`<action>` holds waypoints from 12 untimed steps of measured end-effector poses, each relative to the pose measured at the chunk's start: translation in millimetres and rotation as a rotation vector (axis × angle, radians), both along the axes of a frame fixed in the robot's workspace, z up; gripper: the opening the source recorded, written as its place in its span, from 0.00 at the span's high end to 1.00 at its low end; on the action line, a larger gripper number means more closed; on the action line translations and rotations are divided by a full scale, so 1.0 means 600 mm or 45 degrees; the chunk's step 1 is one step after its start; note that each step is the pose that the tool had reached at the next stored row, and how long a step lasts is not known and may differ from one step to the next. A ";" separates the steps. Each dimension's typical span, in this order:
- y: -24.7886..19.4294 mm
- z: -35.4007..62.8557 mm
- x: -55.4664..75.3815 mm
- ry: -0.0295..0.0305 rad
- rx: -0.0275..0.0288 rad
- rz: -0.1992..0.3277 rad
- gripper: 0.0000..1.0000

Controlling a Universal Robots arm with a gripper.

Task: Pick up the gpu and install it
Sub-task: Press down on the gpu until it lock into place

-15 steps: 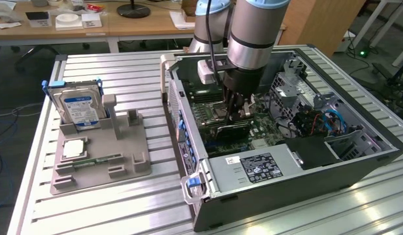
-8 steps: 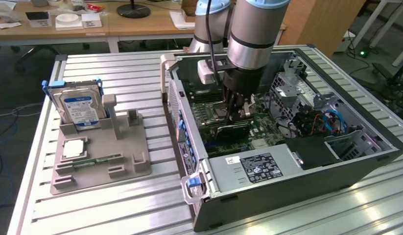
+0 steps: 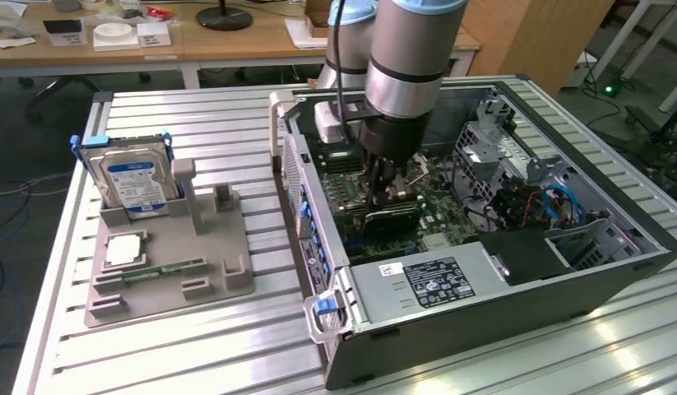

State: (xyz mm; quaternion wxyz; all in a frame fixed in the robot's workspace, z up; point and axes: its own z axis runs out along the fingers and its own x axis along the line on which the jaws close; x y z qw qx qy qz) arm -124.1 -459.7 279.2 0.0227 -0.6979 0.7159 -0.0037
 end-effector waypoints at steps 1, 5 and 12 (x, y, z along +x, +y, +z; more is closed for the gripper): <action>0.0000 0.000 -0.007 -0.0001 -0.0003 0.000 0.90; -0.0002 -0.001 -0.023 0.0000 -0.0072 0.009 0.90; -0.0001 -0.006 -0.056 0.0008 -0.0098 0.016 0.90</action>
